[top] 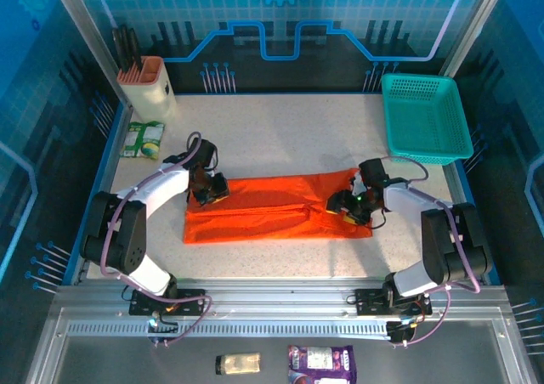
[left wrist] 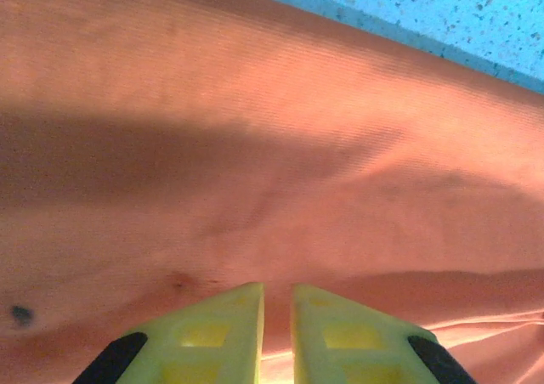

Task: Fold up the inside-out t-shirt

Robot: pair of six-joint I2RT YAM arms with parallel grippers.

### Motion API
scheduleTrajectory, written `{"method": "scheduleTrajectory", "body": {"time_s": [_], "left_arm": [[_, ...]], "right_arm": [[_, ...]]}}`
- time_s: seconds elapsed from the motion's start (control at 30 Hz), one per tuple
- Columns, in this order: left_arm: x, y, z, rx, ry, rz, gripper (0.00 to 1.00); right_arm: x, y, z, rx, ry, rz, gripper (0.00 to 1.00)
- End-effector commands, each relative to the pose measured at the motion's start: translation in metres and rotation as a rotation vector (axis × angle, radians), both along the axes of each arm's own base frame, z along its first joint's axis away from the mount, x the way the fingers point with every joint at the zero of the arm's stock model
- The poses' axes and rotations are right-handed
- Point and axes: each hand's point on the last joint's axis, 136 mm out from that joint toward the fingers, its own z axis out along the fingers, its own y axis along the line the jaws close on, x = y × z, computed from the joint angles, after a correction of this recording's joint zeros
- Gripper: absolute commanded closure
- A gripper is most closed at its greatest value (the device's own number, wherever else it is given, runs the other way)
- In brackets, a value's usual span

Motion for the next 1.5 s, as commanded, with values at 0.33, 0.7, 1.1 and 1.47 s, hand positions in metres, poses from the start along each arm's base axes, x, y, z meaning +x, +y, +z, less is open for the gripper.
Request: {"method": "scheduleTrajectory", "body": {"time_s": [0.33,0.7,1.1,1.47], "left_arm": [[-0.002,0.001,-0.005,0.010,0.036,-0.077,0.91],[-0.004,0.003,0.007,0.015,0.006,-0.075,0.91],[-0.002,0.003,0.006,0.018,0.006,-0.067,0.91],[-0.001,0.003,0.006,0.019,0.007,-0.062,0.91]], "right_arm": [[0.018,0.018,0.056,-0.013,-0.093,0.046,0.33],[0.029,-0.076,0.038,-0.433,-0.020,0.169,0.50],[0.038,-0.090,0.002,-0.370,0.047,0.133,0.62],[0.040,-0.087,-0.012,-0.351,0.078,0.150,0.63]]}}
